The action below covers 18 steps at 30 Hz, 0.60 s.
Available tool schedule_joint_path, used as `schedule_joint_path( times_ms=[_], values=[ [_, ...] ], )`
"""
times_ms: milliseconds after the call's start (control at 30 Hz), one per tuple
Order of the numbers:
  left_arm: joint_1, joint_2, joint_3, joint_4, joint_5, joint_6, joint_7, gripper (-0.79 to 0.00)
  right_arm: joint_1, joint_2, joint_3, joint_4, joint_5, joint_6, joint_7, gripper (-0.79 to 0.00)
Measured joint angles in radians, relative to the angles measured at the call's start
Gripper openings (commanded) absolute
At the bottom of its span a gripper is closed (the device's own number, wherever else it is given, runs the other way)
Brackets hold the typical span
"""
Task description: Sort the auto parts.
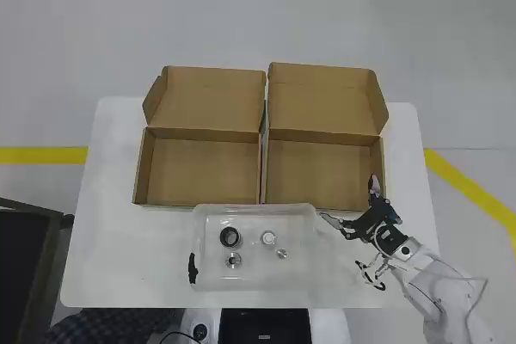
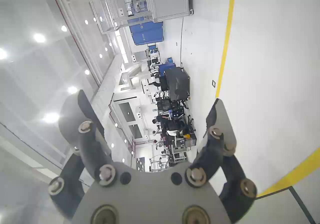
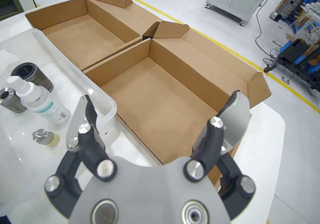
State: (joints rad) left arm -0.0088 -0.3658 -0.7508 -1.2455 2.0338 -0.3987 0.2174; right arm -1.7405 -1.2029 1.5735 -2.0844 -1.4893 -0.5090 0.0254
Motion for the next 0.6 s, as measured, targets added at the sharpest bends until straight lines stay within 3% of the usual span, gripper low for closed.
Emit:
schedule_joint_path(
  times_ms=[600],
  values=[
    [0.0,0.0,0.0,0.0,0.0,0.0,0.0,0.0,0.019,0.002,-0.027,-0.029,0.002,-0.023,0.035,0.0]
  ],
)
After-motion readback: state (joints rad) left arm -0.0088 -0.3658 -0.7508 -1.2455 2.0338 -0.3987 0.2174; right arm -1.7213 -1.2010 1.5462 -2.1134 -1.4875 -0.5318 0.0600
